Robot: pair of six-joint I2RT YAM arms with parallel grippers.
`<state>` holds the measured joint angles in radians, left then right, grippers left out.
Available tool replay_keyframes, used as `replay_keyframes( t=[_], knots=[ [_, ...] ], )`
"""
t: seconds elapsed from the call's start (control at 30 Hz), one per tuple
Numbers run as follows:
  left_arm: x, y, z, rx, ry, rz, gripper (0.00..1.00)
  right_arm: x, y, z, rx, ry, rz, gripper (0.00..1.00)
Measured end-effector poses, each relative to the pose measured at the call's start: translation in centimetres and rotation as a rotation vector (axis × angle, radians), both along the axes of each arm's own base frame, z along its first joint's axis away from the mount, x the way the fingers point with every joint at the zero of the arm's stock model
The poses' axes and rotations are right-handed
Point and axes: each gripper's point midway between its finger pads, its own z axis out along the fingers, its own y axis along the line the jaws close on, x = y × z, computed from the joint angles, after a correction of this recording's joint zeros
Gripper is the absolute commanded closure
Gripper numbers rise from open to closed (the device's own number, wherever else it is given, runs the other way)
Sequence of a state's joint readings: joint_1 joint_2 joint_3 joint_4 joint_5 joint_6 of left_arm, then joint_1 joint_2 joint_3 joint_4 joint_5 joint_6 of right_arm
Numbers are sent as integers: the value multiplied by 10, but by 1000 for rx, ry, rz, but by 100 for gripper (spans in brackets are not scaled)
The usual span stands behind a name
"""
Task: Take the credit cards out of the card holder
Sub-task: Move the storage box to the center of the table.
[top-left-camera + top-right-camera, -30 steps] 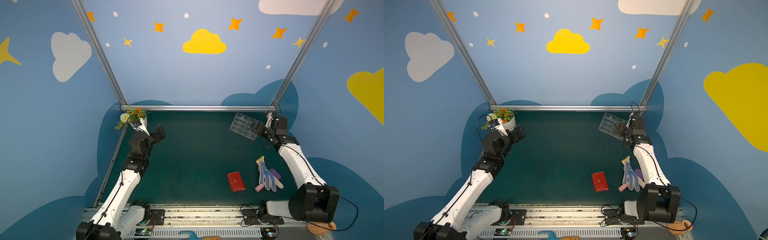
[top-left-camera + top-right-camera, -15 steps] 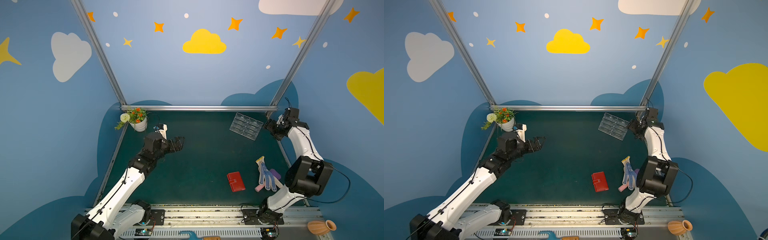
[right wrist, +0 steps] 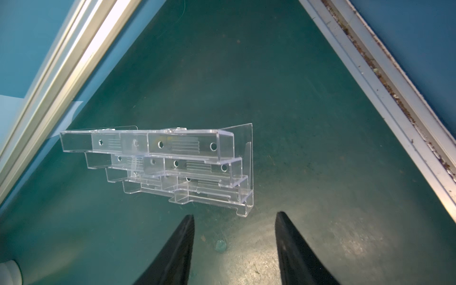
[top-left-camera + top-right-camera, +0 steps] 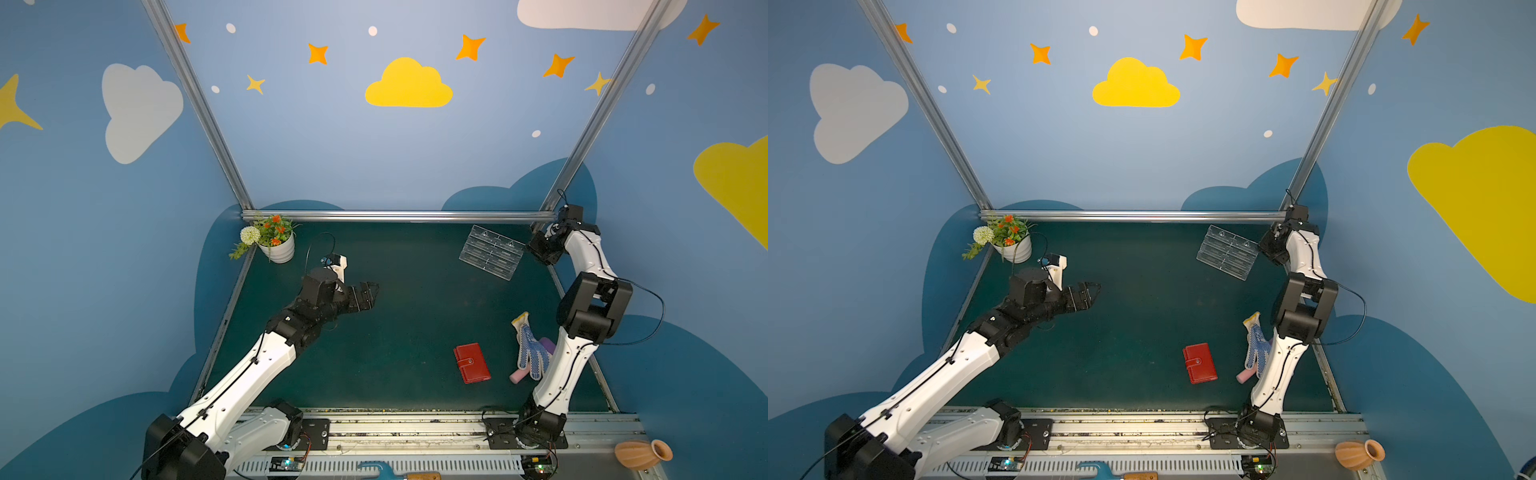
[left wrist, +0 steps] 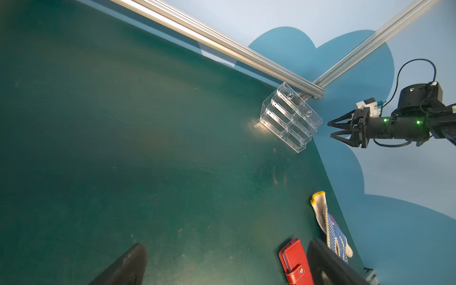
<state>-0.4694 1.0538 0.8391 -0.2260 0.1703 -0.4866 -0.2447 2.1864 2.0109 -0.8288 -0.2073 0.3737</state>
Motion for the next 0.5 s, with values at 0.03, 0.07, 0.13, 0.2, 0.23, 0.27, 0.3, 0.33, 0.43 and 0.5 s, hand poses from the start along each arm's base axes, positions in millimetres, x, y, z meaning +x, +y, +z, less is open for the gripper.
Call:
replay_keyframes(
  t=[0.03,0.07,0.13,0.2,0.23,0.27,0.3,0.33,0.43,0.5],
  knots=[
    [-1,0,-2,2,5,0,0,3,0,0,-3,-3,3,50],
    [-1,0,-4,4,8,1,0,6,1,1,-7,-6,6,51],
    [-2,0,-6,6,15,1,0,11,1,3,-12,-12,12,52],
    [-3,0,-7,9,19,2,0,18,1,5,-22,-18,18,53],
    [-3,0,-8,11,22,2,0,21,-1,4,-27,-18,18,53],
    [-3,1,-9,13,25,3,0,23,-2,3,-33,-16,17,54],
    [-4,1,-10,15,26,3,0,24,-3,2,-37,-14,18,54],
    [-4,1,-10,18,27,6,0,26,-4,-1,-41,-8,19,56],
    [-4,3,-13,25,30,14,0,28,-4,-9,-54,11,27,59],
    [-4,4,-15,29,36,15,0,30,-5,-14,-63,23,31,60]
  ],
)
